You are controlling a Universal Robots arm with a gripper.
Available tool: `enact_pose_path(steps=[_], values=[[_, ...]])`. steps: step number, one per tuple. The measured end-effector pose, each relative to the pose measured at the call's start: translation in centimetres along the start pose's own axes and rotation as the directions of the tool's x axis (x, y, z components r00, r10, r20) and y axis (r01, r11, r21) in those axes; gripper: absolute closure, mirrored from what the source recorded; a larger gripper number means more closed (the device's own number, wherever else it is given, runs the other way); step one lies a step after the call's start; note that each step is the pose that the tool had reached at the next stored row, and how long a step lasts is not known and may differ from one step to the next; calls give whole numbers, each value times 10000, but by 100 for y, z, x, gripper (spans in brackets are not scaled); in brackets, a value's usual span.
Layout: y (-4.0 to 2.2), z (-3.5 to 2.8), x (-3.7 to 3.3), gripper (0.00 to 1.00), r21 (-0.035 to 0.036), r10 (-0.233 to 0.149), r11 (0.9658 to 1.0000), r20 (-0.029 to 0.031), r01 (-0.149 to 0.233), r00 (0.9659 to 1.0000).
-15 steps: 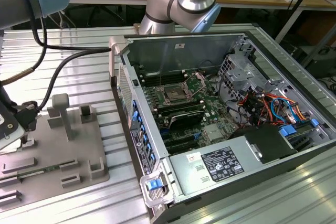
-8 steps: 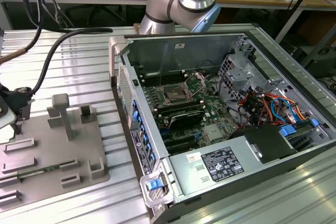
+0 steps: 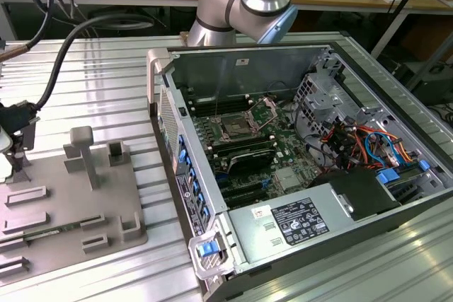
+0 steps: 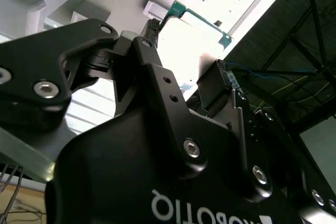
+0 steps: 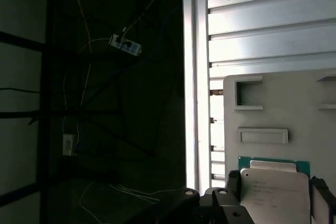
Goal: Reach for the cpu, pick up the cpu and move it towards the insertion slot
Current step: 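Reach for the cpu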
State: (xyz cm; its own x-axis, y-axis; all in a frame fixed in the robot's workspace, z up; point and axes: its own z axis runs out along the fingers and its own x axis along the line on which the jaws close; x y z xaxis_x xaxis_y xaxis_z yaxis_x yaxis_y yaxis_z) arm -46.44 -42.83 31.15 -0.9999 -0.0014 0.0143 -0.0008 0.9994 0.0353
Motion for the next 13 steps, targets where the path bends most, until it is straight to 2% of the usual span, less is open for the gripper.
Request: enact_pose_path(steps=[13], values=[[-1, -7, -18, 45, 0, -2, 10000, 0, 2, 10000]])
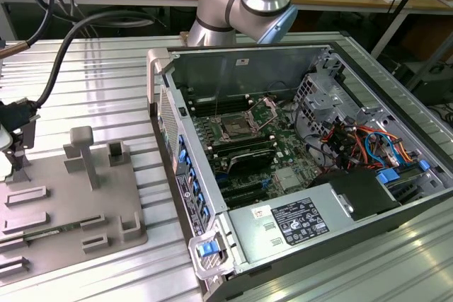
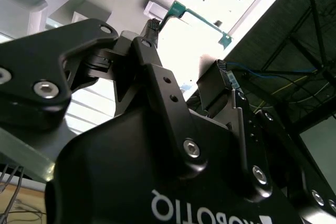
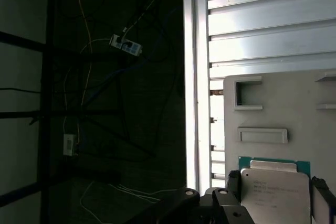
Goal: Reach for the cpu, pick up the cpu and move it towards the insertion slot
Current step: 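Reach for the cpu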
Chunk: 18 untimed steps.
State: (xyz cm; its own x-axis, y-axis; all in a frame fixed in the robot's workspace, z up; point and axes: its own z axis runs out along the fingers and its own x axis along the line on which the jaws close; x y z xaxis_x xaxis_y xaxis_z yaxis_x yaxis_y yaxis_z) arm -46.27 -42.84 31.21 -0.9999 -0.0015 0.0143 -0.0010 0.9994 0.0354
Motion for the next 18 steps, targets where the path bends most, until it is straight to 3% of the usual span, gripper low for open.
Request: enact_pose_path(steps=[9, 18], values=[[1, -10, -54, 45, 0, 2, 10000, -1, -2, 10000], [12, -187, -57, 45, -1, 3, 10000, 0, -3, 10000]])
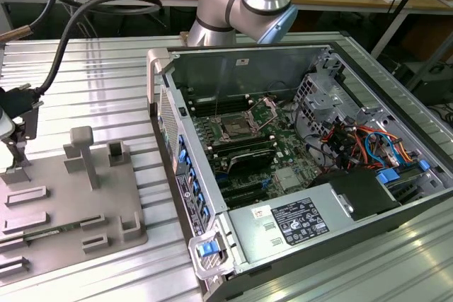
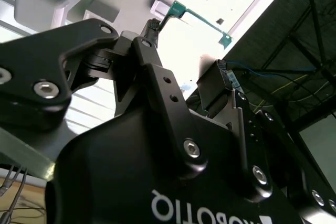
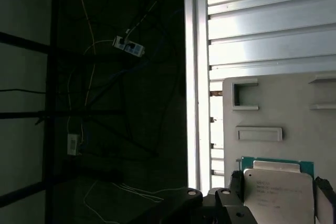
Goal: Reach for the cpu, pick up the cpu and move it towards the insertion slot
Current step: 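Reach for the cpu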
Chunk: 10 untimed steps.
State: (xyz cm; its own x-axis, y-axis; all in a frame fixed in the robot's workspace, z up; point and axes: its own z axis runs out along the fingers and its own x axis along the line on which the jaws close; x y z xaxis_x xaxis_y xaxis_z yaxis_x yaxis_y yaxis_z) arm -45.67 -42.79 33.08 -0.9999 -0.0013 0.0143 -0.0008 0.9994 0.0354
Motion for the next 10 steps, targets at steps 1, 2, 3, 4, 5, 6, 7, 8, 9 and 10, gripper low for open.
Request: enact_pose_path(steps=[1, 2, 3, 4, 5, 6, 7, 8, 9, 10], values=[[1, -19, -1, 45, 1, -1, 10000, 0, 1, 10000], [2, -46, -1, 45, 0, -1, 10000, 1, 1, 10000], [4, -80, -1, 45, 0, -2, 10000, 0, 2, 10000], [7, -137, 0, 45, 0, -1, 10000, 0, 1, 10000], [9, -174, 0, 45, 0, -1, 10000, 0, 1, 10000], [11, -227, 1, 45, 1, -1, 10000, 0, 1, 10000], [14, -283, 2, 45, 2, -1, 10000, 1, 1, 10000], [17, -321, 2, 45, 2, 0, 10000, 0, 0, 10000], [19, -355, 3, 45, 2, -1, 10000, 0, 1, 10000], [20, -373, 3, 45, 2, -1, 10000, 0, 1, 10000]])
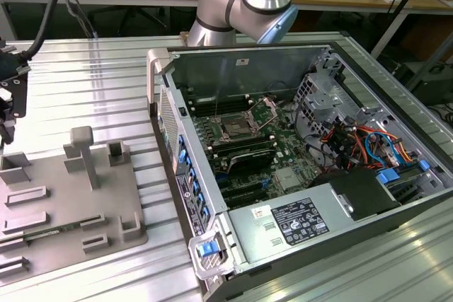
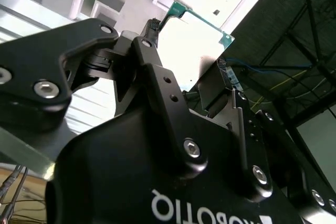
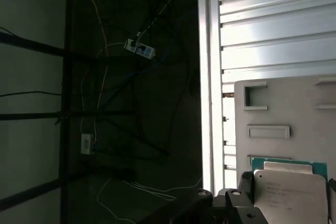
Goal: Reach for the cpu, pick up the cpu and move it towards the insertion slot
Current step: 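Reach for the cpu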
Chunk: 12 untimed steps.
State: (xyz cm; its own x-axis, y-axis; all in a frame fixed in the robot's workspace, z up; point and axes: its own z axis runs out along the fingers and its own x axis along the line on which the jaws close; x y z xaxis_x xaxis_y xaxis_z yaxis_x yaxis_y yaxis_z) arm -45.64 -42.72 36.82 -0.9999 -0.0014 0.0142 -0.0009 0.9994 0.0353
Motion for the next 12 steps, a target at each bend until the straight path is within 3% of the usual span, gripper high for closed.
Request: enact_pose_path(steps=[6, 12], values=[[18, -9, -81, 45, 0, -1, 10000, 0, 1, 10000], [61, -8, -219, 45, -1, -2, 10000, 0, 2, 10000]])
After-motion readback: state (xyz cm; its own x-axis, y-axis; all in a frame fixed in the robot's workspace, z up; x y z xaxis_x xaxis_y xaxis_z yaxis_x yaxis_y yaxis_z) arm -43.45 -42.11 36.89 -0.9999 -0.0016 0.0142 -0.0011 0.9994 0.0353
